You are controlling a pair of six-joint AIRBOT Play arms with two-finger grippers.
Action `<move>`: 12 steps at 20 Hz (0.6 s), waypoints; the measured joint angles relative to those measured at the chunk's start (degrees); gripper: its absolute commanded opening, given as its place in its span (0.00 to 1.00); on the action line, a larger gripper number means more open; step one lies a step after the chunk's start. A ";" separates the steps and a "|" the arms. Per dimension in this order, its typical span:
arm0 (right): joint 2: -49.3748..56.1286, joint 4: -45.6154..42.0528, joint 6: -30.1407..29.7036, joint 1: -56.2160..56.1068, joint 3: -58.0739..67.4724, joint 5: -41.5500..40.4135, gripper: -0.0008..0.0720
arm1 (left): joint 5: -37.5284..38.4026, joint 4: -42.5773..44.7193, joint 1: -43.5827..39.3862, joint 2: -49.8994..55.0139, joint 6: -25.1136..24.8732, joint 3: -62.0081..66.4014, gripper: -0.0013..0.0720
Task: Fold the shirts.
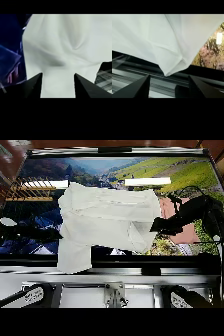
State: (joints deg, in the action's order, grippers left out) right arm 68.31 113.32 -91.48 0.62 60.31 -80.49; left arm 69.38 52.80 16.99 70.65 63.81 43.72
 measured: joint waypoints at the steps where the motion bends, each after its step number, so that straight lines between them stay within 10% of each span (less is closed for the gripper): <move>1: -0.04 0.63 0.55 -0.11 -0.04 0.81 0.82 | 0.09 0.11 -0.72 -0.37 0.07 1.03 0.64; 12: -0.11 -1.60 2.75 -0.81 -0.15 1.97 0.82 | 2.80 11.13 0.94 -1.31 2.89 -0.26 0.78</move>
State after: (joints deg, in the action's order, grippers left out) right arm 68.20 111.72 -88.73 -0.19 60.16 -78.52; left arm 72.18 63.92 17.93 69.34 66.70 43.46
